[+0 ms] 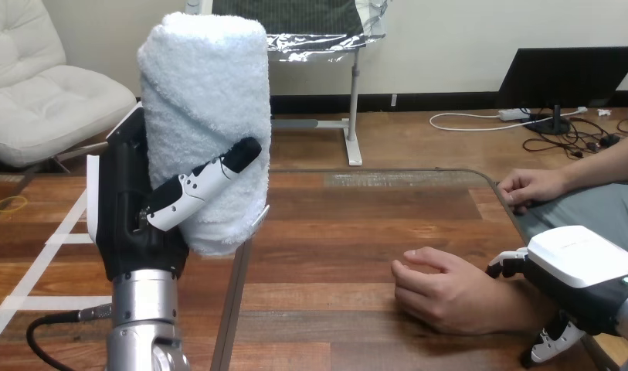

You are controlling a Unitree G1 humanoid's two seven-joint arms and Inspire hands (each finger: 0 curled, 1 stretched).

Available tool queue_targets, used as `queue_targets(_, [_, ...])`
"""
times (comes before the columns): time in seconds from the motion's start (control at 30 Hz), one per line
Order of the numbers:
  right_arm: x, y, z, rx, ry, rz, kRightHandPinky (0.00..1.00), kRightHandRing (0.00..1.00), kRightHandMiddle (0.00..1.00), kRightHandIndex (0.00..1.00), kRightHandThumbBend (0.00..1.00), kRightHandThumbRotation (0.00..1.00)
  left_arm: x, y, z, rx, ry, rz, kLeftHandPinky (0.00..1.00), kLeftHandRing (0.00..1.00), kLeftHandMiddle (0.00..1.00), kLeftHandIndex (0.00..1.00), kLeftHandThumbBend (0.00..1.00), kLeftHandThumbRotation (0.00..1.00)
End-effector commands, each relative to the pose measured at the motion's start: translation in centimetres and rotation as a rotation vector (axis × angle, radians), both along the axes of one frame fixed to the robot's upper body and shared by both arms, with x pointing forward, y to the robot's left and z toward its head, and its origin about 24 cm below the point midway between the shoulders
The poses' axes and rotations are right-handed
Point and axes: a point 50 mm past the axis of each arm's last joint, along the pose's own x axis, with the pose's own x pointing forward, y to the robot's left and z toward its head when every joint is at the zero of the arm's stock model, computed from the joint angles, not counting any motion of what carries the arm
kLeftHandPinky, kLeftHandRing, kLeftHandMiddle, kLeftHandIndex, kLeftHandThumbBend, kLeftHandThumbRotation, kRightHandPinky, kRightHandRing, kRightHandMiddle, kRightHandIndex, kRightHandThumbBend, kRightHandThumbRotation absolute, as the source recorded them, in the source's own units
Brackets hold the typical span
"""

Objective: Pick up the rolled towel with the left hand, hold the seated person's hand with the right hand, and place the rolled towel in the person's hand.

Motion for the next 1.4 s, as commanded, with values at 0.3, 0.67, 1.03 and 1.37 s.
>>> queue_targets(0.3, [1.2, -0.4, -0.7, -0.022, -0.009, -0.047, 0.66, 0.72, 0.73, 0.73, 0.99, 0.13, 0.3, -0.2, 2.9, -0.008, -0.147, -0.015, 0.22, 0.28, 0.35, 0.38, 0.47, 0.0])
queue_targets(0.67, [1.5, -0.6, -0.9, -0.022, -0.004, -0.064, 0.55, 0.62, 0.65, 0.67, 0.98, 0.11, 0.3, -0.2, 2.9, -0.006, -0.146, -0.01, 0.22, 0.28, 0.35, 0.38, 0.48, 0.0])
queue_targets(1.03, [1.8, -0.8, -1.3, -0.049, 0.036, -0.105, 0.47, 0.56, 0.61, 0.63, 0.95, 0.08, 0.3, -0.1, 2.9, -0.014, -0.146, -0.004, 0.22, 0.28, 0.34, 0.38, 0.48, 0.0])
queue_targets(1.37, [2.1, -1.0, -1.4, -0.069, 0.077, -0.129, 0.41, 0.51, 0.58, 0.6, 0.92, 0.08, 0.3, 0.0, 2.9, -0.012, -0.146, -0.003, 0.22, 0.27, 0.34, 0.38, 0.48, 0.0])
